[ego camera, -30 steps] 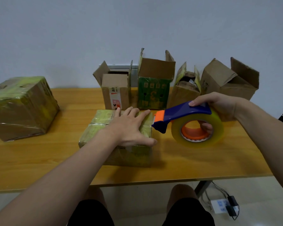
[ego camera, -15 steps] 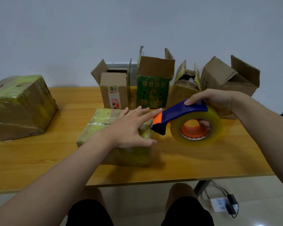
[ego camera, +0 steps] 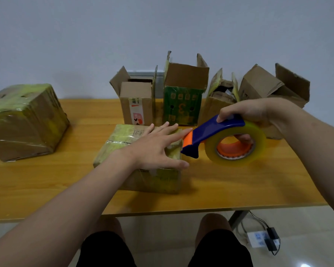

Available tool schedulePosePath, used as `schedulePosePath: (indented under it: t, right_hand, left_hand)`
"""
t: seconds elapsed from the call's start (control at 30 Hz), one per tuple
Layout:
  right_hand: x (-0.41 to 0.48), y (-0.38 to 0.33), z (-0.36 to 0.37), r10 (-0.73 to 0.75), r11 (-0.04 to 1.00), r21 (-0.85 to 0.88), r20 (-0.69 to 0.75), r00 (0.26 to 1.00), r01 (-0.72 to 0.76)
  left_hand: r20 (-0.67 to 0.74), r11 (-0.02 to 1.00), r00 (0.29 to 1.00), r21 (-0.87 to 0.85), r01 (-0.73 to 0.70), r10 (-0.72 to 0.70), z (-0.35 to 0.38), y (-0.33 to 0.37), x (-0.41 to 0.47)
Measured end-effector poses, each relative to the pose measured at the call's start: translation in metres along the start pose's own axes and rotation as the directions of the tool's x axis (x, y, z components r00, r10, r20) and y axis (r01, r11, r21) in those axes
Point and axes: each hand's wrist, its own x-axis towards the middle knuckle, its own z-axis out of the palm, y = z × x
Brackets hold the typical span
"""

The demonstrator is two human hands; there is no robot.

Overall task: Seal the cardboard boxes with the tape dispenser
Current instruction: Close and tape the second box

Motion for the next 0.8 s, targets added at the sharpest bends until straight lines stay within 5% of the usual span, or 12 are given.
schedulePosePath:
  t: [0.17, 0.53, 0.73, 0.8]
  right_hand:
    - [0.003, -0.035, -0.004, 0.089, 0.987, -0.134, -0.011, 0.996, -0.089]
    - [0.007, -0.089, 0.003, 0.139, 0.869, -0.467, -0.087, 0.987, -0.163]
    - [0.029, -0.059, 0.030, 0.069, 0.544, -0.803, -0.247, 0.967, -0.244]
    - [0.039, -0.036, 0.039, 0.064, 0.651, -0.726, -0.239, 0.969, -0.223]
  left_hand:
    - [-0.050, 0.996, 0.999, -0.093, -0.004, -0.001, -0.001, 0.001, -0.003]
    - [-0.031, 1.000, 0.999, 0.005, -0.005, 0.006, 0.002, 0.002, -0.003]
    - [-0.019, 0.999, 1.000, 0.046, -0.019, 0.020, 0.002, 0.000, -0.001]
    - [-0.026, 0.999, 1.000, 0.039, -0.011, 0.012, 0.004, -0.001, 0.000]
